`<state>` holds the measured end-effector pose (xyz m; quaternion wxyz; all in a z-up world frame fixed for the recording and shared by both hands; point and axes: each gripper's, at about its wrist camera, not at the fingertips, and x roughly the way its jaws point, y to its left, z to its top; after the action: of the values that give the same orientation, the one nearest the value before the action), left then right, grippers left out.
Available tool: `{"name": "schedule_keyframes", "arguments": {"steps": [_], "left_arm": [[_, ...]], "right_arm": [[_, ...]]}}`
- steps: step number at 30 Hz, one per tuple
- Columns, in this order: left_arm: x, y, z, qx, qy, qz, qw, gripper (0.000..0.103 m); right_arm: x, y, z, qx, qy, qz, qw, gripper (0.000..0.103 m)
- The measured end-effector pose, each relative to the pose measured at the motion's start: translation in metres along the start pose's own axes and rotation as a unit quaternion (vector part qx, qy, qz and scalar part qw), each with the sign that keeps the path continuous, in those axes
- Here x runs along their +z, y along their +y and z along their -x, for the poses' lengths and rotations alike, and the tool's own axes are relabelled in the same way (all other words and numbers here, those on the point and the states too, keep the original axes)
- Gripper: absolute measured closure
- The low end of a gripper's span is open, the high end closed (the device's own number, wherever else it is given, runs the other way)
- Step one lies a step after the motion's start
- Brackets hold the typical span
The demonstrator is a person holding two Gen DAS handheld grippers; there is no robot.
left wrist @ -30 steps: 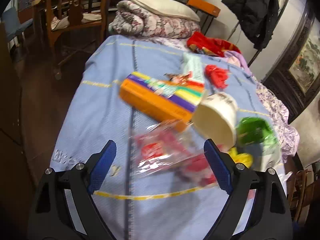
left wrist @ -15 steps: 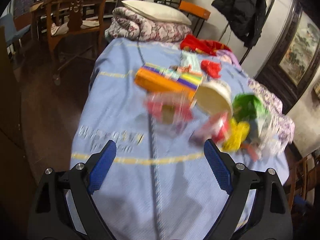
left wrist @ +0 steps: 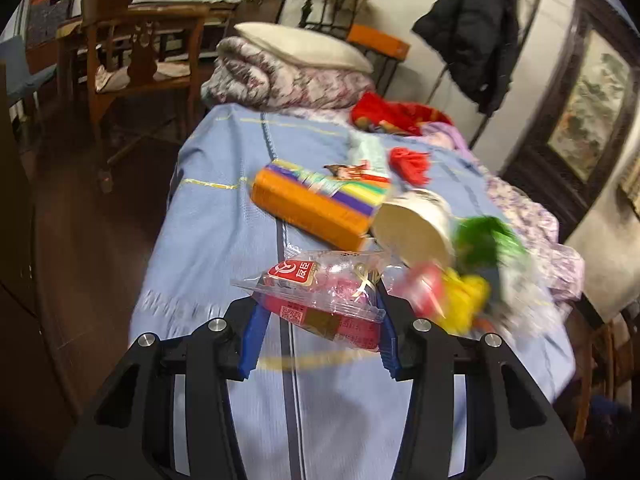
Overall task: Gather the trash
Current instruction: 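Grasp a white plastic wrapper with the right tool while the left holds the snack bag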
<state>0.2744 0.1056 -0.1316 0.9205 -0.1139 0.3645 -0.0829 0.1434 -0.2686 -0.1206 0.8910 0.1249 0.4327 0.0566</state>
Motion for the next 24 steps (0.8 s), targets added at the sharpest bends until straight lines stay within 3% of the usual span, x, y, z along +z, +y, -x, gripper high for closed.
{"name": "schedule_keyframes", "arguments": {"steps": [4, 11, 15, 19, 21, 22, 23, 24], "left_arm": [[-0.018, 0.0, 0.039, -0.019, -0.015, 0.003, 0.9997, 0.056], [-0.041, -0.004, 0.059, -0.032, -0.016, 0.015, 0.9993, 0.056], [-0.048, -0.007, 0.061, -0.042, -0.011, 0.016, 0.9989, 0.056], [-0.053, -0.006, 0.06, -0.049, -0.004, 0.017, 0.9987, 0.056], [-0.055, -0.007, 0.058, -0.05, -0.001, 0.015, 0.9986, 0.056], [-0.056, -0.008, 0.058, -0.05, 0.0, 0.014, 0.9986, 0.056], [-0.056, -0.009, 0.058, -0.051, 0.001, 0.014, 0.9986, 0.056], [-0.056, -0.008, 0.058, -0.052, 0.0, 0.014, 0.9985, 0.056]], "right_arm": [[0.024, 0.018, -0.012, 0.023, -0.016, 0.016, 0.999, 0.018], [0.064, 0.052, -0.043, 0.046, -0.034, 0.045, 0.997, 0.018], [0.081, 0.061, -0.065, 0.038, -0.034, 0.055, 0.997, 0.023], [0.094, 0.063, -0.094, 0.044, -0.016, 0.043, 0.998, 0.042], [0.096, 0.063, -0.106, 0.046, -0.005, 0.034, 0.998, 0.059], [0.097, 0.062, -0.112, 0.051, 0.005, 0.029, 0.998, 0.084], [0.097, 0.061, -0.115, 0.061, 0.014, 0.023, 0.998, 0.092], [0.096, 0.061, -0.11, 0.069, 0.006, 0.018, 0.997, 0.092]]}}
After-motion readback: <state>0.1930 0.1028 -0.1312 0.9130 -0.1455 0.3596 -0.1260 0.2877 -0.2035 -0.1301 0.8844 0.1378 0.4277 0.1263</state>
